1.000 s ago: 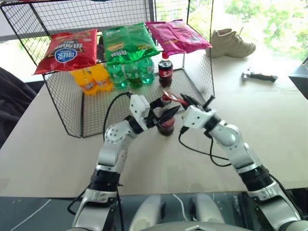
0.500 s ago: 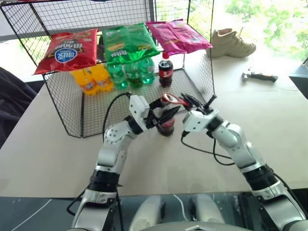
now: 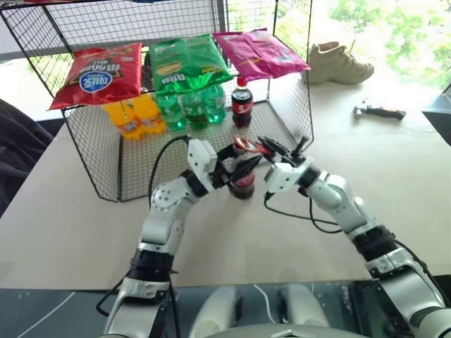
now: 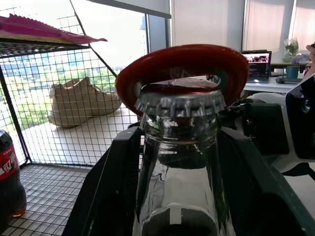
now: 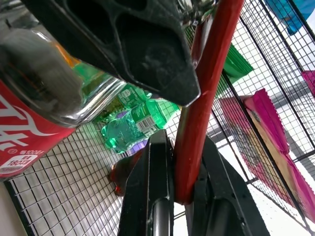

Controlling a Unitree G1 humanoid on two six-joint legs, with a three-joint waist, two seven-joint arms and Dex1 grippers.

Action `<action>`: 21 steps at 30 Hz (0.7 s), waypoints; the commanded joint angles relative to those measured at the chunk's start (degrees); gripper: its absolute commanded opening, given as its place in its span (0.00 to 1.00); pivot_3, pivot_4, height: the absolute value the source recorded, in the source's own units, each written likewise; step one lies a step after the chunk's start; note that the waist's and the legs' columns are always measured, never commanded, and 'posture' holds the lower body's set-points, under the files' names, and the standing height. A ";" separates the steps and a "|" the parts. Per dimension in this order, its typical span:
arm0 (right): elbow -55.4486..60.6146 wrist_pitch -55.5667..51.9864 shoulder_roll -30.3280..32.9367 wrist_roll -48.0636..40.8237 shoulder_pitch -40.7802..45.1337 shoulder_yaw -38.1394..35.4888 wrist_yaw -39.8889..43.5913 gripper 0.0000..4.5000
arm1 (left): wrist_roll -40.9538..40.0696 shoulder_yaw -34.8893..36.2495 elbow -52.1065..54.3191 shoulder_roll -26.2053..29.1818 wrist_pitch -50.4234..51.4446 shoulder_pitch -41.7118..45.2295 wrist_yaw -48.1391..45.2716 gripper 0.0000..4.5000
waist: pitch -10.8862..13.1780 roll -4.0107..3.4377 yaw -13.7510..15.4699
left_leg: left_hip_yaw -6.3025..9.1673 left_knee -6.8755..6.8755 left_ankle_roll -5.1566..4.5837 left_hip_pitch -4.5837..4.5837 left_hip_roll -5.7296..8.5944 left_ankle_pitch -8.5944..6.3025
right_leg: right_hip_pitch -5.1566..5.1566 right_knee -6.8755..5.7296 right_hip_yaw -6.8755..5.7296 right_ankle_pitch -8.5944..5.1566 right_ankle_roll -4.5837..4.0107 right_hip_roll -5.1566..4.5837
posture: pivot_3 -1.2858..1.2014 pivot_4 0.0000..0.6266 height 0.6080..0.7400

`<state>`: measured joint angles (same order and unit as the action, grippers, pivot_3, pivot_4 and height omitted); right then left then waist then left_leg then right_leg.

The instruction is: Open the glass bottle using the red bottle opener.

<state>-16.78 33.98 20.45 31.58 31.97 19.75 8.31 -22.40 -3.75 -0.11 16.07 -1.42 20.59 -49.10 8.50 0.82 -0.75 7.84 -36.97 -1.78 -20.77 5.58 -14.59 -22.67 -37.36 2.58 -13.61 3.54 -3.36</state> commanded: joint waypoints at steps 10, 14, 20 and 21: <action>-0.35 7.73 5.32 3.11 5.65 1.89 1.81 0.00 | 1.54 -1.83 -1.03 -0.02 1.36 -0.04 0.01 0.45 | 0.02 -0.02 0.08 | 0.01 0.15 0.20 -0.04 -0.01 0.12 | -0.01 0.21 0.00 0.01 0.00 0.00 | 0.52 0.24 0.94; -0.13 8.86 7.43 2.64 8.05 0.62 1.78 0.00 | 1.54 -1.84 -1.08 -0.10 1.34 -0.10 0.05 0.45 | 0.06 -0.05 0.17 | 0.04 0.18 0.19 -0.10 -0.01 0.12 | 0.00 0.35 -0.03 0.01 0.00 0.00 | 0.52 0.24 0.94; -1.55 10.14 9.13 2.64 11.81 -0.43 1.38 0.00 | 1.73 -1.83 -1.57 -0.26 1.05 -0.09 -0.01 0.45 | 0.12 -0.07 0.35 | 0.07 0.24 0.20 -0.22 0.00 0.12 | -0.02 0.46 -0.07 0.01 0.00 -0.02 | 0.52 0.24 0.94; -1.88 10.33 9.22 2.69 12.18 -0.49 1.32 0.00 | 1.75 -1.82 -1.60 -0.29 1.04 -0.10 -0.02 0.45 | 0.13 -0.08 0.37 | 0.10 0.24 0.21 -0.25 0.00 0.13 | -0.03 0.48 -0.09 0.01 0.00 -0.02 | 0.52 0.24 0.94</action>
<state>-20.40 42.12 29.23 34.38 41.45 19.67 9.81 -22.54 -4.17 0.29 15.63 -1.62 20.81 -49.45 8.63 0.74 -0.38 7.94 -36.73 -1.58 -21.04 5.59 -14.47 -22.71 -36.88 2.48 -13.59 3.54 -3.39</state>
